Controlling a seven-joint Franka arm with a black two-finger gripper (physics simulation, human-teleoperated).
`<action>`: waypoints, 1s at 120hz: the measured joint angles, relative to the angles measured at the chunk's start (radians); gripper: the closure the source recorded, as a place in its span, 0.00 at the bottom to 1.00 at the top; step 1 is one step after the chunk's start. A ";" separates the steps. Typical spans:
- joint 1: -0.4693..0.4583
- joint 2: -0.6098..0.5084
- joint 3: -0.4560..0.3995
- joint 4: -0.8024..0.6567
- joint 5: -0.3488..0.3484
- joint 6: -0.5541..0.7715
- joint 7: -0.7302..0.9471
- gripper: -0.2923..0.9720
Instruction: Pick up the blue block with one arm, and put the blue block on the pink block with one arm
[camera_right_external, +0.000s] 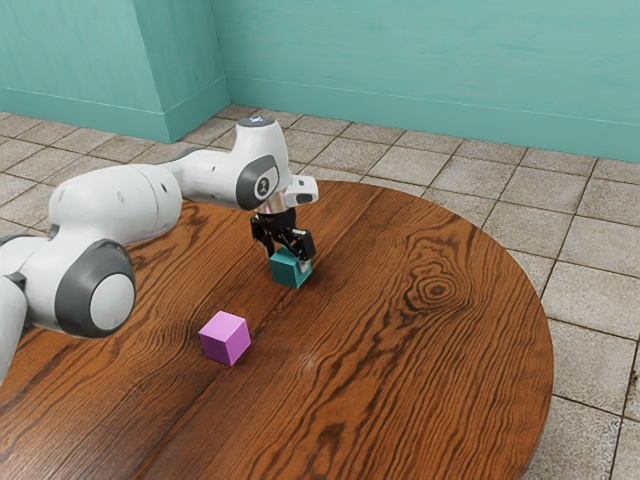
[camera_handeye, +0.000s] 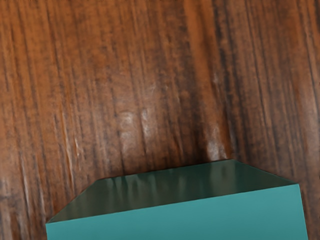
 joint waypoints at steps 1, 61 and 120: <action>0.000 0.000 0.000 0.000 0.000 0.000 0.001 0.23; 0.000 -0.004 0.000 -0.001 -0.001 0.009 0.028 0.43; -0.003 -0.336 0.062 -0.358 -0.038 -0.118 0.011 0.49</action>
